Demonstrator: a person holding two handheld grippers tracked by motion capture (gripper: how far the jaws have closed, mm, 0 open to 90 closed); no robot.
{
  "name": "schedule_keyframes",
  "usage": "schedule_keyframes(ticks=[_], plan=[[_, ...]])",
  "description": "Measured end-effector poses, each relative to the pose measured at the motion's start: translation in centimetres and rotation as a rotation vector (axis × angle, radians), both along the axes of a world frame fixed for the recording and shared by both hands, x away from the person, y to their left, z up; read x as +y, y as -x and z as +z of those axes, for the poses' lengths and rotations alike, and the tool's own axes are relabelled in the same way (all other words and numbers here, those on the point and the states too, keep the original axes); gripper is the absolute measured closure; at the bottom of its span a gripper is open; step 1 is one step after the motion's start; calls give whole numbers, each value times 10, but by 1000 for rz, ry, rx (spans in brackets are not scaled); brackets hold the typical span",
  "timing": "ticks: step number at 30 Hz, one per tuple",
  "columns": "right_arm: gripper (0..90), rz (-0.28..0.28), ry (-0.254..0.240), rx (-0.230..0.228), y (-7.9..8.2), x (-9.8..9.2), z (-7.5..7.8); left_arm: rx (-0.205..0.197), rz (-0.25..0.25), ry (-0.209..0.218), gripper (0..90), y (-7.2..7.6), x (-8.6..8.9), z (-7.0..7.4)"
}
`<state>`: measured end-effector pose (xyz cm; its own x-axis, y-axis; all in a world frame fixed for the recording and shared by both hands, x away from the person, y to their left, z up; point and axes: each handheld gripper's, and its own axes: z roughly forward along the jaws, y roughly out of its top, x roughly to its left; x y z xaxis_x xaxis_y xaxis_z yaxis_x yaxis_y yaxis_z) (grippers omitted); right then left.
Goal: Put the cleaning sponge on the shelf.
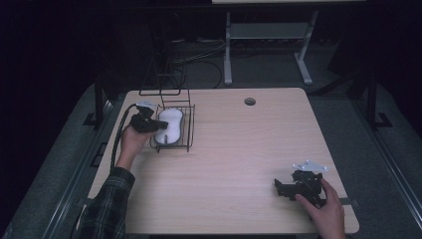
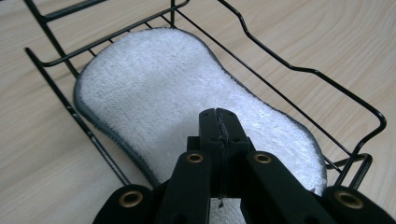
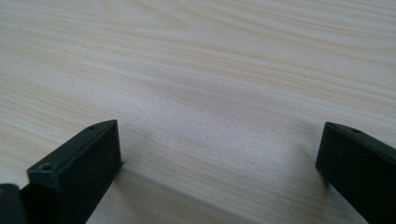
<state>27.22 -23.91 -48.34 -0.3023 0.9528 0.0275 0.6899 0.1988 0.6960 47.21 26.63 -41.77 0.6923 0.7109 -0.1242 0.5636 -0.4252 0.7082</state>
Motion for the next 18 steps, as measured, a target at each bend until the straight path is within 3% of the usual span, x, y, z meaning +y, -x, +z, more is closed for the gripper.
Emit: schedule_keyframes(ticks=[10, 18], plan=[[0, 0, 0, 0, 0, 0, 0, -2, -49, -16, 900, -1, -12, 0], [0, 0, 0, 0, 0, 0, 0, -7, -46, 11, 899, -1, -15, 2]])
